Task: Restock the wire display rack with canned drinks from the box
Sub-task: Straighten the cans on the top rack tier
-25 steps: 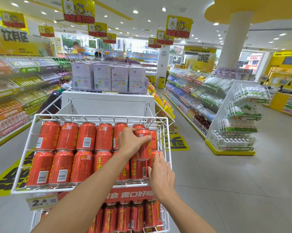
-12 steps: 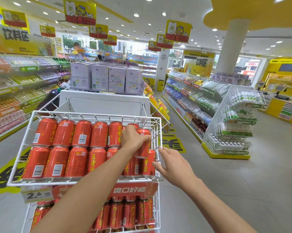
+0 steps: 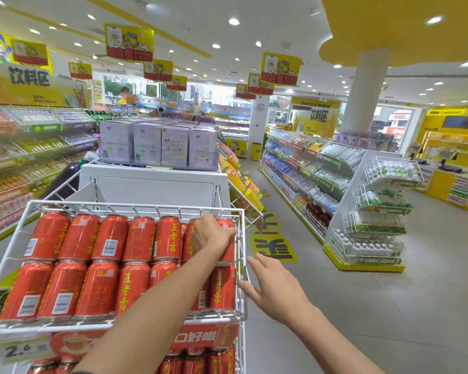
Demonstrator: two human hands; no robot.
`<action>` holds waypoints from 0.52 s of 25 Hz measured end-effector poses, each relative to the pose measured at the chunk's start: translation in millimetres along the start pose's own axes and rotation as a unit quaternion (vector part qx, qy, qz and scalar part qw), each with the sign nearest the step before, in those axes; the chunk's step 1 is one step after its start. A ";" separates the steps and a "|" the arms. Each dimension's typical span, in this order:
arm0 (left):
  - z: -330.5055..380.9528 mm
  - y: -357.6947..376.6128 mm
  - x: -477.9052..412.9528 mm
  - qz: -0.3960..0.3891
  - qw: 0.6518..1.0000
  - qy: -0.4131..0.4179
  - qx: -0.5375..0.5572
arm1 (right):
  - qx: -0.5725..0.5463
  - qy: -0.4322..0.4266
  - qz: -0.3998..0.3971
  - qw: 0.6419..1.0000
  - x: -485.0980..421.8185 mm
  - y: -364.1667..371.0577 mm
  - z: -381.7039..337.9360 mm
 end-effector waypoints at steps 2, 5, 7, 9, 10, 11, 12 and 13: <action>3.7 5.7 -4.4 0.010 1.000 0.003 -0.008 | -0.003 -0.005 -0.004 1.000 -3.1 0.9 5.1; 8.6 9.2 -7.9 0.026 0.999 0.021 -0.007 | -0.013 -0.007 -0.006 1.000 -4.7 1.3 10.6; 9.5 14.3 -6.7 0.033 0.999 0.035 -0.014 | -0.021 -0.009 -0.005 1.000 -5.5 1.8 12.6; 7.3 20.8 -5.2 0.033 0.998 0.046 -0.027 | -0.029 -0.010 -0.005 1.000 -7.7 2.5 14.1; 7.1 23.2 -5.0 0.037 0.997 0.058 -0.039 | -0.031 -0.012 -0.003 0.999 -8.8 2.4 14.5; 7.5 25.6 -5.6 0.040 0.995 0.074 -0.056 | -0.030 -0.015 -0.002 0.999 -10.2 3.1 15.2; 8.5 27.7 -6.7 0.042 0.992 0.090 -0.075 | -0.031 -0.017 0.000 0.999 -11.7 2.7 15.8; 9.9 30.1 -8.0 0.041 0.989 0.107 -0.094 | -0.033 -0.018 0.001 0.999 -13.5 2.5 16.7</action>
Point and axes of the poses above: each hand's wrist, its own x-axis away from the middle knuckle, its own y-axis out of the palm, z = x × y, the point moved 6 cm from there along -x, towards the middle knuckle, and after that the axes turned 10 degrees about x, right-handed, at the moved point
